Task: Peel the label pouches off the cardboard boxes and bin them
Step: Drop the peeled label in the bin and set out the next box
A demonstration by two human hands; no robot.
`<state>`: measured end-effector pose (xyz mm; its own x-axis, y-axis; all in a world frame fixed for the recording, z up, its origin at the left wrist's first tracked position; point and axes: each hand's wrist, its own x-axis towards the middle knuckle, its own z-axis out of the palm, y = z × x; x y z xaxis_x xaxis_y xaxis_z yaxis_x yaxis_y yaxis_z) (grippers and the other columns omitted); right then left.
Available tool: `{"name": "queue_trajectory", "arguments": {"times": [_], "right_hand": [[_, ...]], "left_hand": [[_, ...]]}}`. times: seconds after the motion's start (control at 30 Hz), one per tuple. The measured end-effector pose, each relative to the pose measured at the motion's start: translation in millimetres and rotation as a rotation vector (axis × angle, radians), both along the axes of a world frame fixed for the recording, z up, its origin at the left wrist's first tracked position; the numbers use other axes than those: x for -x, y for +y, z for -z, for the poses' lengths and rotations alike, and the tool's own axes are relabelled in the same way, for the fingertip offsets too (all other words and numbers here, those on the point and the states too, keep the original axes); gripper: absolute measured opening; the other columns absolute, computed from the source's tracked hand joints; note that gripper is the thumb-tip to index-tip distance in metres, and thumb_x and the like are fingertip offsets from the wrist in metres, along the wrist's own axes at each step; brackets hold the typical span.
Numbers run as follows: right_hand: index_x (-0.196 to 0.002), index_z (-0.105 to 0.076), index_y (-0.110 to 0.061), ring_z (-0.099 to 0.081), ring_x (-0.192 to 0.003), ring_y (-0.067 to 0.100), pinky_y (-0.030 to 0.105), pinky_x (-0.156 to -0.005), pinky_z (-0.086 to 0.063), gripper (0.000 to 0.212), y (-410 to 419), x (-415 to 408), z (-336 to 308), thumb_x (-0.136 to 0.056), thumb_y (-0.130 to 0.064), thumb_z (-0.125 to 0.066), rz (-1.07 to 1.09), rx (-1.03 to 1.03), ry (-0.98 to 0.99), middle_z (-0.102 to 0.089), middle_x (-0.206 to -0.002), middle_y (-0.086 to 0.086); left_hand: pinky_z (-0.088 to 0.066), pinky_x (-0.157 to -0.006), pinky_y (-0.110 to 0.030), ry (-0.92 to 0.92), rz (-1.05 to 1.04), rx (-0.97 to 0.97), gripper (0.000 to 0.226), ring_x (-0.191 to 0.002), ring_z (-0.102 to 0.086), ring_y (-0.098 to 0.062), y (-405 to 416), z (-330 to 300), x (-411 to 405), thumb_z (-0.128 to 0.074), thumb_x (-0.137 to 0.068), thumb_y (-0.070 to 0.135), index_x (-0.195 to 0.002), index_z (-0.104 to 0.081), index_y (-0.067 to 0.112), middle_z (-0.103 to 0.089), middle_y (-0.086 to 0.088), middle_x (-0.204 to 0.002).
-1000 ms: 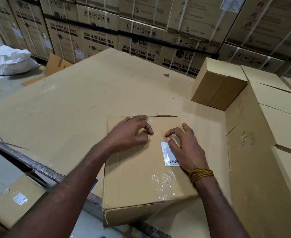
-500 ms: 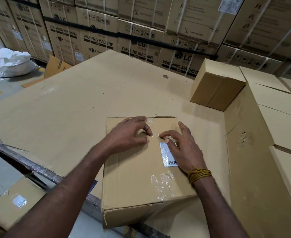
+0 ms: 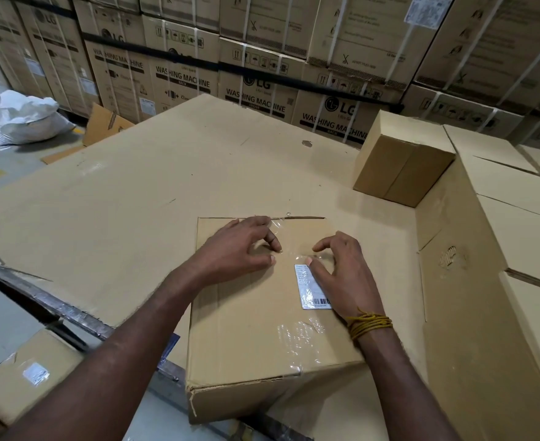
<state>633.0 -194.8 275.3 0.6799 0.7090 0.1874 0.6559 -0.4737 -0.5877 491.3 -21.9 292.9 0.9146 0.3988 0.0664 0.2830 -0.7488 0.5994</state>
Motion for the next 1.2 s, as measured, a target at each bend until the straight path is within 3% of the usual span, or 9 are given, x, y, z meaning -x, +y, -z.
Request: {"name": "queue_trajectory", "arguments": {"times": [0.1,0.23,0.3,0.37,0.5,0.7,0.97,1.07,1.2], "right_hand": [[-0.113,-0.064,-0.031,-0.036,-0.139,0.007,0.022,-0.087,-0.034,0.019,-0.4,-2.0,0.1,-0.094,-0.031,-0.061,-0.002,0.004,0.002,-0.039,-0.15,0.0],[-0.1,-0.064,-0.026,-0.038,-0.132,0.0,0.019,-0.082,-0.032,0.01,-0.8,-4.4,1.1,-0.092,-0.021,-0.059,0.002,-0.026,-0.003,-0.047,-0.141,-0.001],[-0.106,-0.061,-0.026,-0.042,-0.118,-0.003,0.016,-0.08,-0.03,0.017,-1.2,-5.1,0.9,-0.091,-0.019,-0.059,0.001,-0.036,-0.016,-0.048,-0.139,-0.001],[-0.111,-0.062,-0.027,-0.042,-0.124,0.001,0.014,-0.084,-0.03,0.023,-2.2,-6.1,1.0,-0.091,-0.018,-0.058,0.011,-0.027,-0.006,-0.047,-0.142,0.0],[-0.098,-0.065,-0.026,-0.044,-0.13,0.008,0.02,-0.081,-0.032,0.015,-2.6,-5.0,-0.1,-0.09,-0.017,-0.056,0.042,-0.006,0.035,-0.043,-0.147,0.0],[-0.118,-0.059,-0.039,-0.042,-0.136,0.017,0.029,-0.086,-0.036,0.027,-0.2,1.5,-4.0,-0.093,-0.032,-0.056,-0.015,0.096,0.01,-0.026,-0.159,-0.005],[-0.118,-0.054,-0.045,-0.035,-0.141,0.017,0.036,-0.093,-0.041,0.027,0.0,2.5,-3.7,-0.093,-0.034,-0.054,-0.037,0.124,-0.001,-0.023,-0.16,-0.007],[-0.106,-0.058,-0.043,-0.027,-0.145,0.01,0.038,-0.098,-0.038,0.016,0.9,1.9,-2.9,-0.093,-0.034,-0.053,-0.036,0.115,0.007,-0.031,-0.156,-0.009],[-0.109,-0.055,-0.041,-0.035,-0.14,0.012,0.035,-0.091,-0.04,0.018,0.8,0.0,-0.4,-0.092,-0.036,-0.056,-0.037,0.096,-0.009,-0.033,-0.153,-0.009]], "left_hand": [[-0.018,-0.102,-0.017,0.0,-0.003,-0.002,0.021,-0.135,-0.032,0.003,0.1,-0.2,0.3,-0.067,-0.091,0.029,-0.111,-0.067,0.034,-0.037,0.013,-0.154],[-0.017,-0.1,-0.016,0.001,0.002,0.001,0.021,-0.131,-0.028,0.007,-0.6,-1.3,0.1,-0.067,-0.091,0.029,-0.112,-0.067,0.033,-0.037,0.012,-0.154],[-0.017,-0.1,-0.017,-0.003,0.006,-0.001,0.021,-0.13,-0.027,0.008,-0.5,-1.3,0.1,-0.067,-0.091,0.028,-0.112,-0.067,0.033,-0.037,0.012,-0.154],[-0.018,-0.102,-0.017,-0.001,0.007,-0.003,0.021,-0.132,-0.029,0.006,-0.4,-1.3,0.2,-0.067,-0.091,0.029,-0.112,-0.067,0.034,-0.037,0.012,-0.154],[-0.018,-0.101,-0.018,0.003,0.001,-0.008,0.021,-0.131,-0.029,0.006,-0.6,-1.5,0.3,-0.067,-0.091,0.029,-0.112,-0.067,0.033,-0.037,0.012,-0.154],[-0.018,-0.104,-0.019,0.001,0.002,-0.003,0.022,-0.129,-0.027,0.008,-0.2,-0.5,-0.4,-0.067,-0.091,0.029,-0.112,-0.067,0.034,-0.037,0.011,-0.154],[-0.019,-0.116,-0.029,-0.005,-0.002,0.01,0.021,-0.135,-0.032,0.002,0.7,1.4,-0.6,-0.068,-0.09,0.03,-0.11,-0.067,0.035,-0.038,0.011,-0.154],[-0.02,-0.115,-0.028,-0.017,0.005,0.008,0.021,-0.131,-0.03,0.006,1.2,2.3,-1.4,-0.068,-0.089,0.029,-0.109,-0.067,0.035,-0.039,0.011,-0.153],[-0.02,-0.114,-0.029,-0.017,0.003,0.01,0.021,-0.131,-0.029,0.006,1.2,1.8,-1.5,-0.069,-0.089,0.029,-0.109,-0.068,0.035,-0.039,0.011,-0.153]]}}
